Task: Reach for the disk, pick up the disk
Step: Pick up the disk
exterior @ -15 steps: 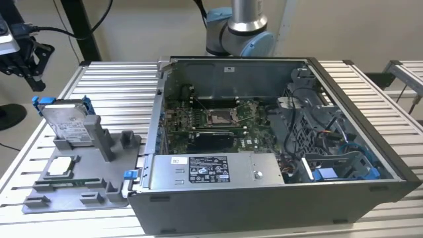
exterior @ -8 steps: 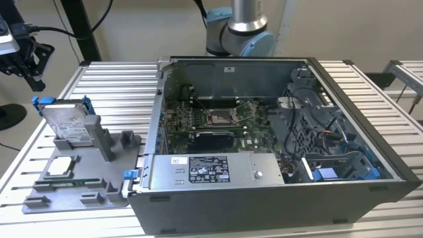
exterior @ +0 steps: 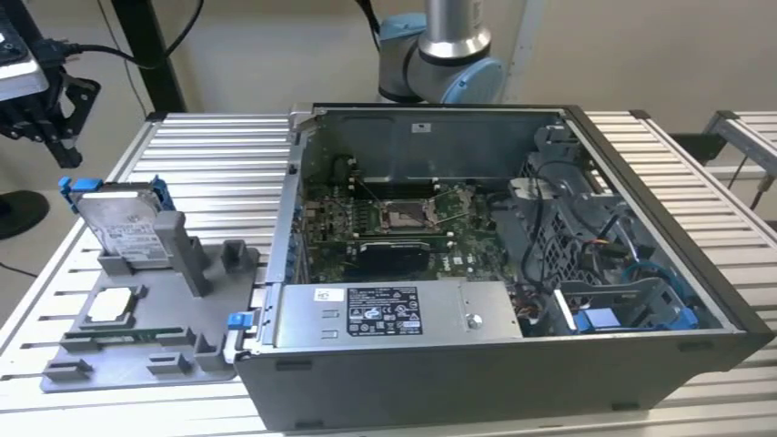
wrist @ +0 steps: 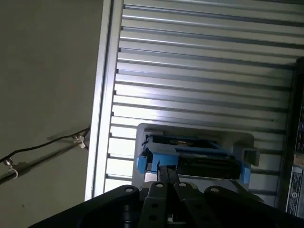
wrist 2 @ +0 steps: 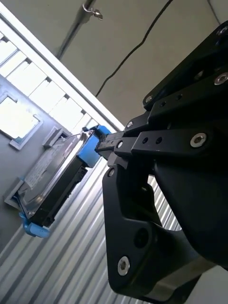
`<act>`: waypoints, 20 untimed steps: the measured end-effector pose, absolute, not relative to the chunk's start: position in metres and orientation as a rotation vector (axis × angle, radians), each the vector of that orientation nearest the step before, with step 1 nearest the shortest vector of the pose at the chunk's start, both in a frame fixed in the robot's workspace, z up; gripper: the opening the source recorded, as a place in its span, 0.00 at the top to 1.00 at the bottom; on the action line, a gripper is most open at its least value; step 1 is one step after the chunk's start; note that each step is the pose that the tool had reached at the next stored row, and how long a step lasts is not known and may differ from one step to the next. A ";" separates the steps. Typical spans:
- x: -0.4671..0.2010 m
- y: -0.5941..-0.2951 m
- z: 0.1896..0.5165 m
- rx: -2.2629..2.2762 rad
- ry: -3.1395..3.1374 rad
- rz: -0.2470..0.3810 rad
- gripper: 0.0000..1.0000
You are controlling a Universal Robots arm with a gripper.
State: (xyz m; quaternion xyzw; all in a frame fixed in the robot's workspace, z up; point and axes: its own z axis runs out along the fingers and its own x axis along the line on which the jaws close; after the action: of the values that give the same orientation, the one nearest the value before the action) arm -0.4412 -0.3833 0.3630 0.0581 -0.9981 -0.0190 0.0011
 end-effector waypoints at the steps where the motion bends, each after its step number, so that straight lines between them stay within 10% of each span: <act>1: -0.441 -0.383 0.363 0.209 -3.132 -0.060 1.00; 20: -0.441 -0.383 0.363 0.736 -3.047 -0.055 1.00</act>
State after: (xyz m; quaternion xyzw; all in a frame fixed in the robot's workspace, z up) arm -0.4412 -0.3833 0.3629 0.2347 -0.9719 -0.0174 0.0033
